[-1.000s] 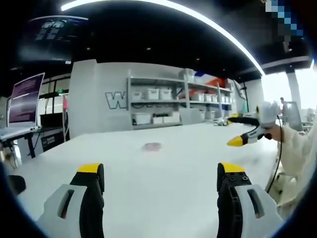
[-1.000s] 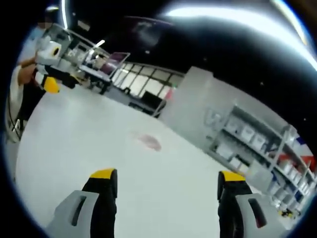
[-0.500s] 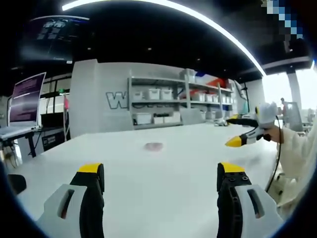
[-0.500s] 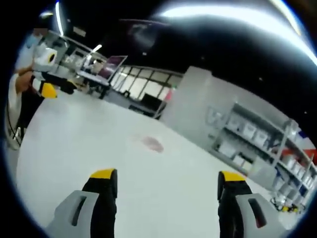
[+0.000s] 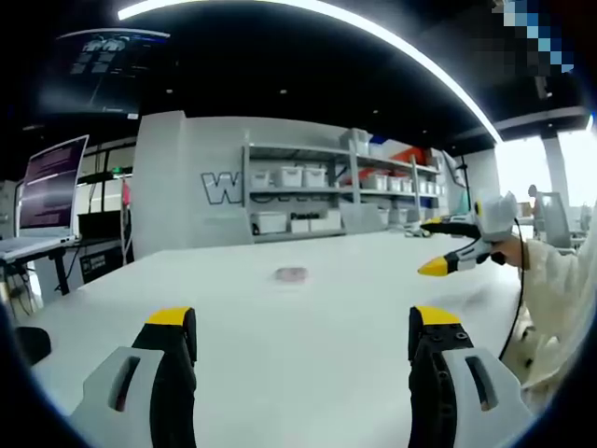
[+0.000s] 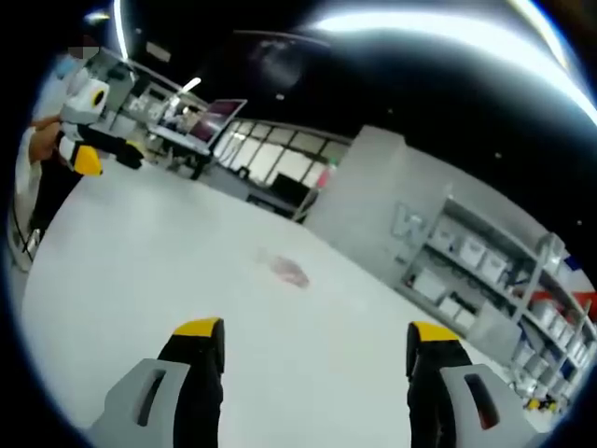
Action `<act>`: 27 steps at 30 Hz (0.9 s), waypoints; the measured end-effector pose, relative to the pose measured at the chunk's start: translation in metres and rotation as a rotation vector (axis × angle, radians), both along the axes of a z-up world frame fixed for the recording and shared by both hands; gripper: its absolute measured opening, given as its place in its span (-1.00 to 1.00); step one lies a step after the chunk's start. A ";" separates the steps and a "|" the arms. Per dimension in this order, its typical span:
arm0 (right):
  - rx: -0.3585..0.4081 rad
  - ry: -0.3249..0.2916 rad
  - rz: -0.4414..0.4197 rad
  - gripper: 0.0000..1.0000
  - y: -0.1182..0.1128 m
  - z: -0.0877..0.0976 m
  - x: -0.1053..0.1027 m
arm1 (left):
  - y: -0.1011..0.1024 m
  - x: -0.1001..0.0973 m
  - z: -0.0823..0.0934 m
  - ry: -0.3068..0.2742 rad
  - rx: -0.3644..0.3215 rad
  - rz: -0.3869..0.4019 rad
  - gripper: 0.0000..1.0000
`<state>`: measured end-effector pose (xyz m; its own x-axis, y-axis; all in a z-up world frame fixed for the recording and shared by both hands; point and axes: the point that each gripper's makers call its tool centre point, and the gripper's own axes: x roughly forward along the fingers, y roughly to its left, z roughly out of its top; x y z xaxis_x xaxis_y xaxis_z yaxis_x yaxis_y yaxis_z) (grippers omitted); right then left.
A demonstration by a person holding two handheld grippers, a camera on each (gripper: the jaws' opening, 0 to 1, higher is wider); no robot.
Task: Open the resealable bag by pulling the two sides of the seal apart until the entire bag opening is separated and visibly accessible.
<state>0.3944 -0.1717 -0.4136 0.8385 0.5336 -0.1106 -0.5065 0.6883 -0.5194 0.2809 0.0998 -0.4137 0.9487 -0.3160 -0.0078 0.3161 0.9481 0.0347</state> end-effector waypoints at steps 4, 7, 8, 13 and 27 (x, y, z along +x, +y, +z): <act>-0.033 -0.011 0.000 0.64 0.000 0.000 0.002 | 0.000 0.001 0.000 -0.001 0.001 -0.001 0.87; -0.061 -0.014 0.006 0.64 0.001 -0.001 0.003 | -0.001 0.001 0.000 0.001 0.002 -0.004 0.87; -0.070 -0.012 0.009 0.64 0.002 -0.002 0.004 | -0.001 0.002 0.000 0.001 0.002 -0.005 0.87; -0.082 -0.010 0.019 0.62 0.005 -0.002 0.005 | -0.002 0.002 0.001 -0.001 0.001 -0.008 0.87; -0.058 -0.015 0.053 0.60 0.015 0.000 0.012 | -0.004 0.003 0.003 -0.002 0.000 -0.016 0.86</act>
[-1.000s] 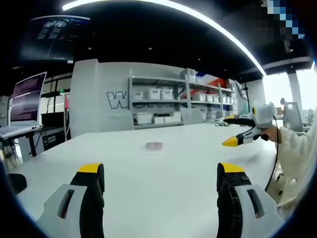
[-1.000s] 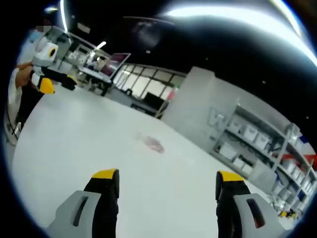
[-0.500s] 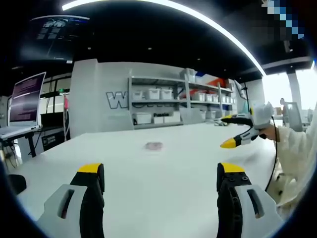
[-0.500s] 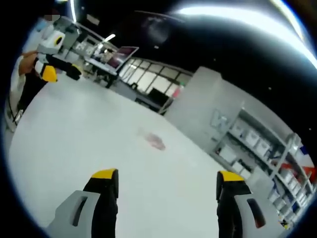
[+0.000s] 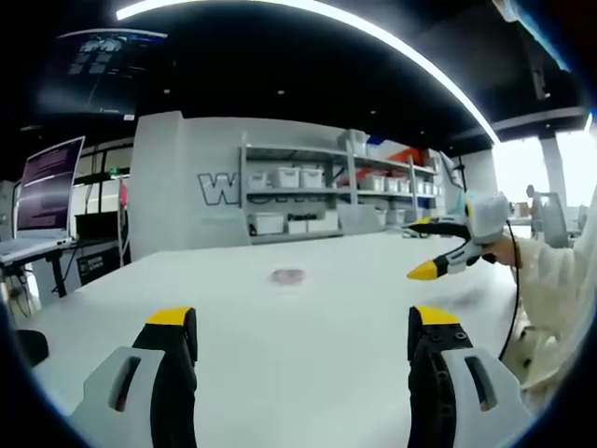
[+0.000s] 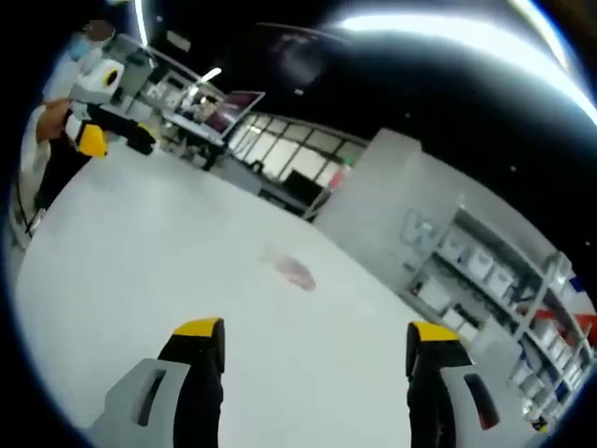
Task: Open the resealable bag by pulling the two sides of the seal apart until the entire bag opening is separated and visibly accessible.
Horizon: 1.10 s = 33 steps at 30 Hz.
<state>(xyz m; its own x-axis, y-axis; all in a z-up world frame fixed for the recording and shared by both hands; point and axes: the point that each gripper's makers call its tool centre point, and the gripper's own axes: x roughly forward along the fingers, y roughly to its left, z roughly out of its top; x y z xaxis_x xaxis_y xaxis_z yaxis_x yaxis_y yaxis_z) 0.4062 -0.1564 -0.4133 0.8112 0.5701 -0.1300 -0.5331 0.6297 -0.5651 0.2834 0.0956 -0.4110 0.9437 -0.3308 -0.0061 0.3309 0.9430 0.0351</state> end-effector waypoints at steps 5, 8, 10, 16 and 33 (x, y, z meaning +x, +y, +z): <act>-0.010 0.006 -0.001 0.60 0.003 -0.002 0.006 | 0.000 0.000 -0.002 0.006 -0.003 0.000 0.86; -0.015 0.005 -0.003 0.59 0.005 -0.003 0.010 | 0.001 -0.001 -0.002 0.005 -0.002 0.003 0.86; -0.018 0.003 0.001 0.58 0.007 -0.003 0.011 | 0.001 0.000 -0.002 0.006 -0.002 0.003 0.85; -0.007 0.002 0.008 0.55 0.010 -0.003 0.011 | 0.000 -0.001 -0.002 0.005 -0.001 0.003 0.85; -0.059 0.059 0.036 0.57 0.026 -0.018 0.028 | -0.003 -0.003 -0.004 0.007 -0.003 -0.002 0.85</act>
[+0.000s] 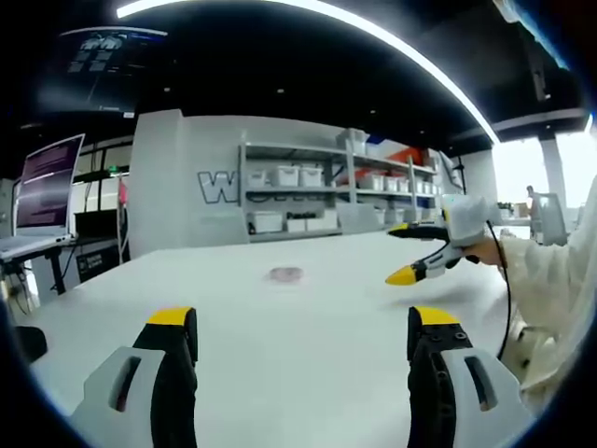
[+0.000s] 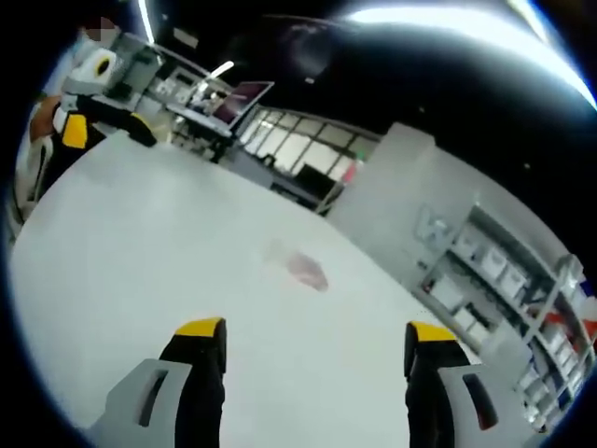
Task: Open the resealable bag by pulling the two sides of the seal apart until the entire bag opening is separated and visibly accessible.
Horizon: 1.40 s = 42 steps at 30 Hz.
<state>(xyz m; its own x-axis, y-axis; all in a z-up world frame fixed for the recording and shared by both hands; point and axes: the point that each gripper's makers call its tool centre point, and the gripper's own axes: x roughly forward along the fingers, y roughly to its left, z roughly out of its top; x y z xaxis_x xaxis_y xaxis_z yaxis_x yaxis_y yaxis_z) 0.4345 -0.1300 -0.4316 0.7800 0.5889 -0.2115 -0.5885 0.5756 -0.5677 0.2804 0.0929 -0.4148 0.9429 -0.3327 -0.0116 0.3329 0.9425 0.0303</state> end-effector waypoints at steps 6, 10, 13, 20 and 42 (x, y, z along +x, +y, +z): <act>-0.003 0.021 0.007 0.57 0.006 -0.006 0.005 | 0.000 -0.002 0.000 -0.003 -0.001 0.001 0.85; -0.005 0.028 0.012 0.57 0.008 -0.008 0.007 | 0.000 -0.002 -0.002 0.003 0.000 0.001 0.85; -0.008 0.024 0.015 0.56 0.010 -0.008 0.007 | 0.001 -0.003 -0.003 0.003 -0.003 0.002 0.85; -0.031 -0.001 0.020 0.52 0.017 -0.004 0.012 | -0.001 -0.003 -0.004 0.008 -0.002 -0.002 0.85; -0.014 -0.008 0.019 0.49 0.025 -0.006 0.026 | -0.003 0.000 -0.002 0.009 0.007 -0.005 0.84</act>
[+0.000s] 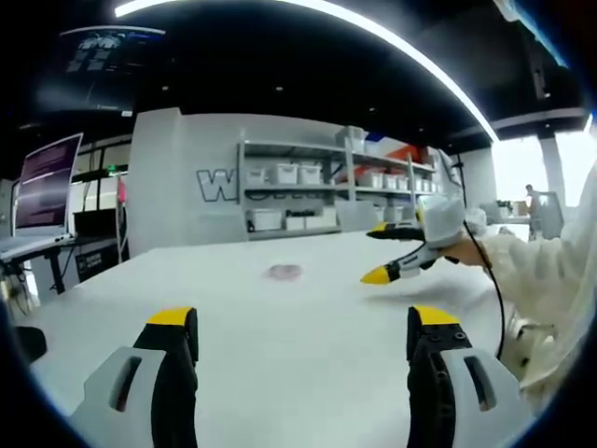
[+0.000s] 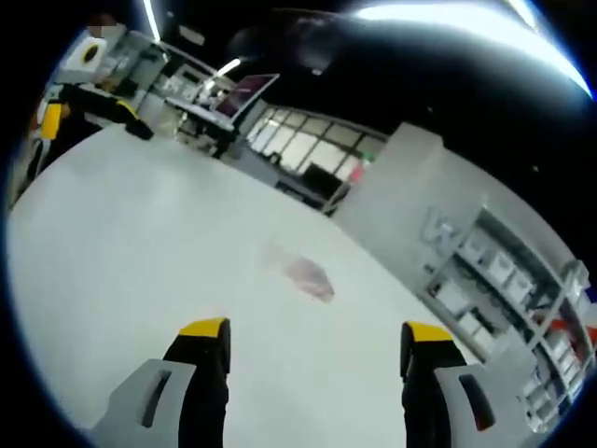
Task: Open the resealable bag by pulling the two sides of the seal apart until the entire bag opening is separated and visibly accessible.
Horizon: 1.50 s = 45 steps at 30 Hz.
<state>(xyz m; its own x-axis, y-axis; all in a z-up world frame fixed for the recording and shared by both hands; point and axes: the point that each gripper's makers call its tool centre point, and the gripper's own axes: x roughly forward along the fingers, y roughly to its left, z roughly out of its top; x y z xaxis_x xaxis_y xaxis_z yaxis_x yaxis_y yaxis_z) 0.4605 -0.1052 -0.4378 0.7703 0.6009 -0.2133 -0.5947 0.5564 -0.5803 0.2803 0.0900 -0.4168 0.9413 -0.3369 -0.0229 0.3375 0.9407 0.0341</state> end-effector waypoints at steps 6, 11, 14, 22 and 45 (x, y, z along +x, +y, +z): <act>0.001 0.002 0.003 0.48 0.002 0.000 0.002 | 0.000 0.000 0.000 0.002 0.001 0.002 0.84; 0.005 0.009 -0.001 0.48 0.001 -0.002 0.003 | 0.000 0.000 -0.002 0.005 0.002 0.001 0.83; 0.018 0.020 0.000 0.48 0.002 -0.004 0.003 | -0.001 0.000 -0.002 0.005 0.002 0.000 0.83; 0.047 0.038 0.004 0.47 0.006 -0.001 0.007 | 0.001 -0.001 -0.002 0.003 0.002 0.006 0.83; 0.041 0.049 0.003 0.44 0.019 -0.002 0.023 | 0.003 -0.003 0.000 0.002 0.002 0.007 0.84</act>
<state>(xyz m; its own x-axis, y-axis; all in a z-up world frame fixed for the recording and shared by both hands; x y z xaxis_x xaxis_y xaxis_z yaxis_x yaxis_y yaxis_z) 0.4839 -0.0865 -0.4397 0.7577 0.6124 -0.2254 -0.6235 0.5774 -0.5271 0.2772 0.0930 -0.4173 0.9436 -0.3301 -0.0259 0.3309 0.9430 0.0353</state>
